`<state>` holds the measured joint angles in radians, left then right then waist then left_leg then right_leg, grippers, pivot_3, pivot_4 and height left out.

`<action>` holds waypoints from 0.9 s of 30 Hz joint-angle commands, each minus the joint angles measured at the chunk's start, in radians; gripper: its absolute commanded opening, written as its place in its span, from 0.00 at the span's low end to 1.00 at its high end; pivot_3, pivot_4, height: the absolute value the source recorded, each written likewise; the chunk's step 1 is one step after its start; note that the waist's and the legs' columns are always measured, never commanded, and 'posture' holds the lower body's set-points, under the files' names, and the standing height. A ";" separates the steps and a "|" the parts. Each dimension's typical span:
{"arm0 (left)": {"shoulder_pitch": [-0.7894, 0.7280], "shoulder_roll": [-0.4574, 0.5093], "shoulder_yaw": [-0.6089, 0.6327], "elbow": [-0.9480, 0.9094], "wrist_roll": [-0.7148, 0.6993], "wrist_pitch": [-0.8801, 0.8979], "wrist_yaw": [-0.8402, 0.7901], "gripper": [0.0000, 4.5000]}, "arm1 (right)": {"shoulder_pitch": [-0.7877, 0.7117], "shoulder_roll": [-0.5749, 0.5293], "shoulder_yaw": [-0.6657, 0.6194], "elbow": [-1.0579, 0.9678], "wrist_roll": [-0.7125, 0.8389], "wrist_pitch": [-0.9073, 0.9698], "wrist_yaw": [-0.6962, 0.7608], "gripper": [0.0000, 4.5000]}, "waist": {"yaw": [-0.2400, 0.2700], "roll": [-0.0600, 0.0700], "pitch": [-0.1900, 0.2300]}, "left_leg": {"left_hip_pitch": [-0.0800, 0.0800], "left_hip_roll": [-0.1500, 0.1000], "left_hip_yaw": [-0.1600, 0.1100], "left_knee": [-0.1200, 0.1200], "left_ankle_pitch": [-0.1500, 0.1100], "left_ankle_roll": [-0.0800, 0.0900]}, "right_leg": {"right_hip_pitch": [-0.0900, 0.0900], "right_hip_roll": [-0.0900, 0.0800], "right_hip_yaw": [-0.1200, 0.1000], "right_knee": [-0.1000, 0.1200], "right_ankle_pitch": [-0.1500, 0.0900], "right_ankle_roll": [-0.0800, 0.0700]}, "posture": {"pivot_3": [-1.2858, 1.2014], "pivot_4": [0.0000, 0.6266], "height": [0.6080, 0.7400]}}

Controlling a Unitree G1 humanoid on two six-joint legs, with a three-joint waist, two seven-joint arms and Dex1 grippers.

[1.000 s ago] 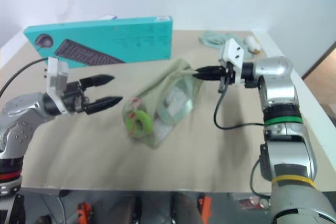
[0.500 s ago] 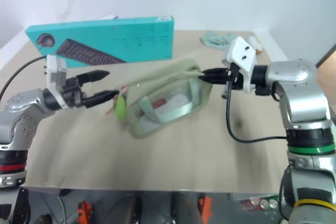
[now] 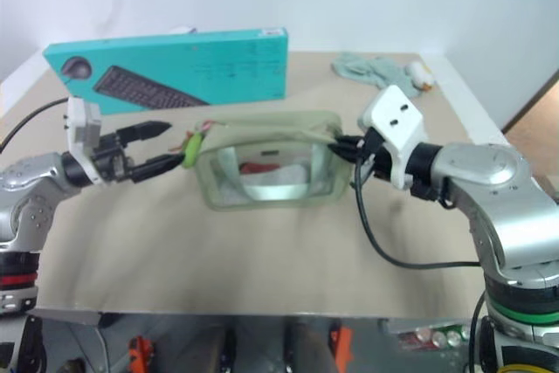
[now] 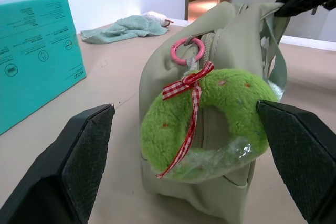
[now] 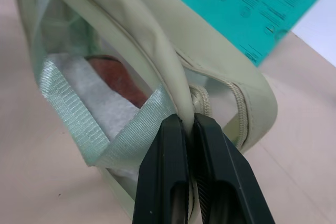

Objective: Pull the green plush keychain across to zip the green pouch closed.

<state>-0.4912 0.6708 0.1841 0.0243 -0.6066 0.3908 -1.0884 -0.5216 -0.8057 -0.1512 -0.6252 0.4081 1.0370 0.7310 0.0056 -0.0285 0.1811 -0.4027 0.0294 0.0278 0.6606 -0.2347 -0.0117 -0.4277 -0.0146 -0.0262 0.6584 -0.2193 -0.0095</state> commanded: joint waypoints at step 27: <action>-0.064 0.053 0.059 0.069 0.020 -0.070 -0.039 1.00 | -0.082 0.035 -0.066 -0.151 0.147 0.216 -0.248 0.01 | -0.001 0.000 0.000 | -0.001 0.001 0.000 0.000 0.000 0.001 | -0.001 0.001 0.000 0.000 0.000 0.000 | 0.52 0.24 1.00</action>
<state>-0.5597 0.7038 0.2075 0.1432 -0.5608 0.3076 -1.1283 -0.5696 -0.7747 -0.1651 -0.7434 0.5505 1.2567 0.5075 0.0044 -0.0286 0.1812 -0.4041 0.0300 0.0278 0.6605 -0.2348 -0.0111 -0.4293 -0.0136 -0.0259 0.6585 -0.2194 -0.0097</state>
